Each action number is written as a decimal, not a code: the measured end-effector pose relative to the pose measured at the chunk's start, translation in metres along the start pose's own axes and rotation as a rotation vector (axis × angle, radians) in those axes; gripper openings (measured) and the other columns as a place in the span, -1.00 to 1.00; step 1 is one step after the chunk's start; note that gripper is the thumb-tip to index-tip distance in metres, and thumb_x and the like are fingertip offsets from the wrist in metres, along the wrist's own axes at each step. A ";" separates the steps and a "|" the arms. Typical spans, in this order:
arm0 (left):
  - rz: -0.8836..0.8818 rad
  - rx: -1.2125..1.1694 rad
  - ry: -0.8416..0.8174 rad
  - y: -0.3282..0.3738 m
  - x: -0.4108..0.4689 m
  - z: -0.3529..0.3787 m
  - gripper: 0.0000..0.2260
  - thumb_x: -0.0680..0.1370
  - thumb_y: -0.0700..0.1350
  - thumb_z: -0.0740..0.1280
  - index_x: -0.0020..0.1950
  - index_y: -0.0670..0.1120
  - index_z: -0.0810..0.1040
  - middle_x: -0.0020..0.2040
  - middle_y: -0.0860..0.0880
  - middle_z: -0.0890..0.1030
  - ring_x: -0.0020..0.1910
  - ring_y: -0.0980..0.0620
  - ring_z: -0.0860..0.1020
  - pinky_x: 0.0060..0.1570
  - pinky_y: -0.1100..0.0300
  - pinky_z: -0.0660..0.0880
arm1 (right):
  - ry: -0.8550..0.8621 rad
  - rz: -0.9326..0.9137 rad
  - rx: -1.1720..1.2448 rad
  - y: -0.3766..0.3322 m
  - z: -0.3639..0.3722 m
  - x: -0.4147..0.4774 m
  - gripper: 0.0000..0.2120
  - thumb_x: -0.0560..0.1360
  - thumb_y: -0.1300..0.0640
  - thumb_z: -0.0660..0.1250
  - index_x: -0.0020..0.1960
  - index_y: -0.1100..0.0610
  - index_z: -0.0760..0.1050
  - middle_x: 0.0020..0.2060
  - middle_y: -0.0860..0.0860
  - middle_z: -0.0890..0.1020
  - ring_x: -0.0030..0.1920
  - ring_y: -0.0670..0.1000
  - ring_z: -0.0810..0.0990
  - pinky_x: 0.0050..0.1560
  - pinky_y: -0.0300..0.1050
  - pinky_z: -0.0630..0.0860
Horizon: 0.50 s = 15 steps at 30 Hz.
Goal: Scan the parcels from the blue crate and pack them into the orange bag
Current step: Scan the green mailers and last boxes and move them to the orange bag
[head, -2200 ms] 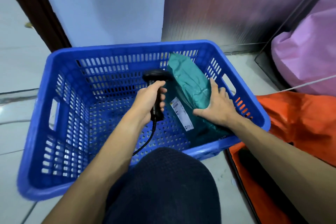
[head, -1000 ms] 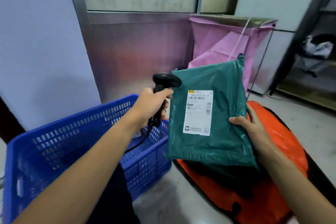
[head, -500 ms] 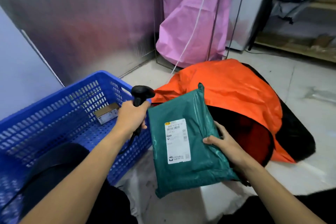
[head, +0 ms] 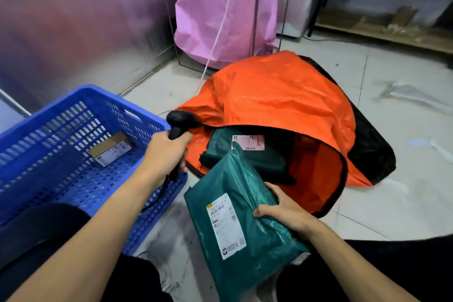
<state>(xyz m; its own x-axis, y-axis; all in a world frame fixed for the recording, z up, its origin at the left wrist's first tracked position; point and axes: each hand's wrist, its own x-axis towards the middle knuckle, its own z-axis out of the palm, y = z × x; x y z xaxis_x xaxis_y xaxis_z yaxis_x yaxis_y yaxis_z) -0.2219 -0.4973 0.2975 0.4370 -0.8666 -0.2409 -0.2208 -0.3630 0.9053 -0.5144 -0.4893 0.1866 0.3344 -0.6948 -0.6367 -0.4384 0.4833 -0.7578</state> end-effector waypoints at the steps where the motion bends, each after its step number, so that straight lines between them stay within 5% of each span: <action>1: -0.004 -0.002 0.000 0.002 0.001 0.002 -0.76 0.56 -0.12 0.39 -0.25 -0.21 0.50 -0.43 -0.19 0.47 -0.59 -0.07 0.43 -0.33 -0.03 0.54 | 0.028 0.010 0.013 0.003 -0.004 0.001 0.05 0.19 -0.07 0.61 0.58 -0.18 0.18 0.21 -0.09 0.60 0.02 -0.05 0.73 -0.08 -0.17 0.62; 9: 0.010 -0.045 -0.050 0.012 -0.004 0.010 -0.83 0.58 -0.14 0.40 -0.13 -0.22 0.55 -0.40 -0.12 0.45 -0.57 -0.02 0.38 -0.45 0.11 0.52 | 0.305 0.036 0.374 0.018 -0.034 0.010 -0.16 0.39 0.01 0.56 0.56 -0.08 0.23 0.12 0.06 0.65 -0.02 0.08 0.74 -0.22 -0.11 0.65; 15: 0.023 -0.068 -0.037 0.013 -0.006 0.002 -0.81 0.59 -0.15 0.40 -0.15 -0.22 0.51 -0.42 -0.16 0.44 -0.56 -0.04 0.36 -0.49 0.12 0.52 | 0.446 -0.011 0.571 0.010 -0.043 0.026 -0.22 0.31 -0.03 0.59 0.44 -0.10 0.32 0.14 0.12 0.68 -0.01 0.15 0.76 0.03 0.22 0.69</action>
<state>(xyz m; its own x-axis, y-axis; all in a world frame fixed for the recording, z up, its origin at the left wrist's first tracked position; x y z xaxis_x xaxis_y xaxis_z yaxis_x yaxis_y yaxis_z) -0.2291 -0.4977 0.3099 0.3997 -0.8871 -0.2311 -0.1700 -0.3194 0.9323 -0.5458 -0.5256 0.1686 -0.0891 -0.7933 -0.6022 0.1081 0.5934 -0.7976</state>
